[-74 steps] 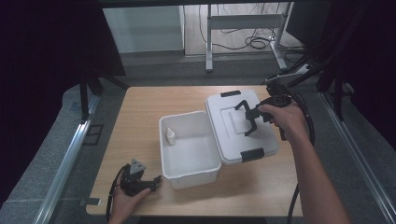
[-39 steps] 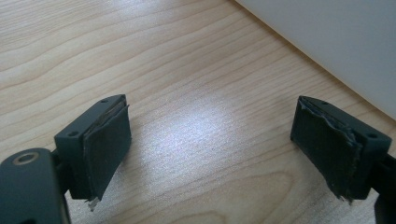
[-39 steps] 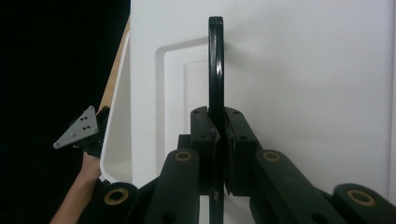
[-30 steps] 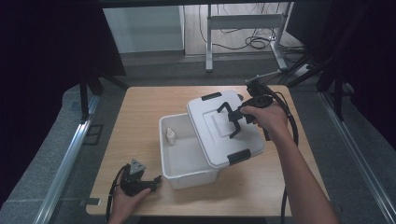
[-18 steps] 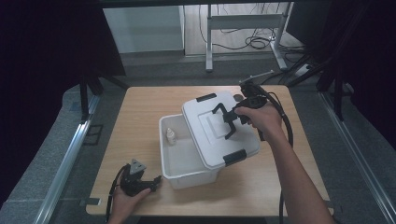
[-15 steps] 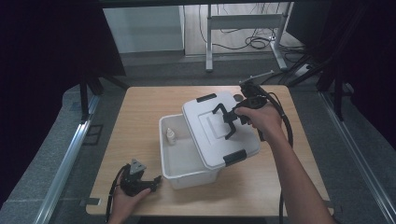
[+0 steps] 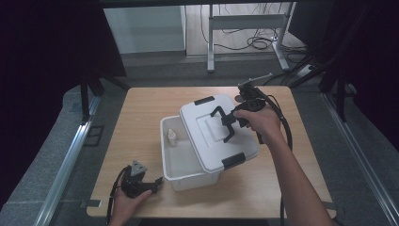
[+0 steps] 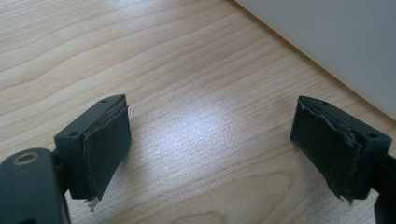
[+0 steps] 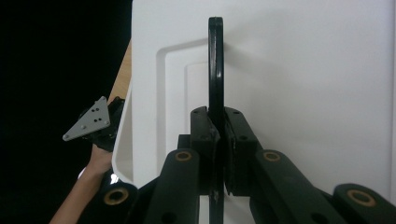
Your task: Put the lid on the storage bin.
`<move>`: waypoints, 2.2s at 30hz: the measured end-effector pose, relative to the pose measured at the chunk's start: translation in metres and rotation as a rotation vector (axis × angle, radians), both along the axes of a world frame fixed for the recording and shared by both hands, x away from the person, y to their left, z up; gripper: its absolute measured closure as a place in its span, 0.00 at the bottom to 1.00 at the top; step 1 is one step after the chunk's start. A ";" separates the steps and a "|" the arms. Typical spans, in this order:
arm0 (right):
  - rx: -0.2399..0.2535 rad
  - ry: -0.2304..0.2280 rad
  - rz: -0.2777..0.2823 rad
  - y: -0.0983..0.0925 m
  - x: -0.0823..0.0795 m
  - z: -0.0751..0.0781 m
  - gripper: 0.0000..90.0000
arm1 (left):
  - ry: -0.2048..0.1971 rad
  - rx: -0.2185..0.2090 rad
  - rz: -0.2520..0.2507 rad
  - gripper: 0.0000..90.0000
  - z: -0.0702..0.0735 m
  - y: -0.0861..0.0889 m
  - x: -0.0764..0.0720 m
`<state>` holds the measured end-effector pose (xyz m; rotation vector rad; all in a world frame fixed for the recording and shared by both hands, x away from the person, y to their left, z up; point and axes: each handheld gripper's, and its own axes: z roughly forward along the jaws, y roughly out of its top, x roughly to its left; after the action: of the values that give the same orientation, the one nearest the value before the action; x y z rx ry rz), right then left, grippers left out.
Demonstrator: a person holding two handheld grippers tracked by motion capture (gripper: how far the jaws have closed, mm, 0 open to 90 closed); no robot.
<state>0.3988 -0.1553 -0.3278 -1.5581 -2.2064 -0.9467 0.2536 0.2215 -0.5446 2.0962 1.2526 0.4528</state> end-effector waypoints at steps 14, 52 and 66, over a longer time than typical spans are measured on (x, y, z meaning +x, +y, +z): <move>0.019 0.013 0.023 0.026 0.002 -0.002 0.94 | -0.002 0.000 -0.003 0.13 0.000 0.000 0.000; -0.001 0.106 -0.079 0.079 -0.007 -0.007 0.93 | -0.003 -0.002 -0.018 0.13 0.000 -0.001 0.000; 0.031 0.162 -0.145 0.081 -0.008 -0.020 0.93 | -0.003 -0.001 -0.019 0.13 0.000 -0.001 0.000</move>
<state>0.3909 -0.0746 -0.3477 -1.7349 -1.9826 -0.8566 0.2535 0.2202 -0.5447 2.1047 1.2297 0.4465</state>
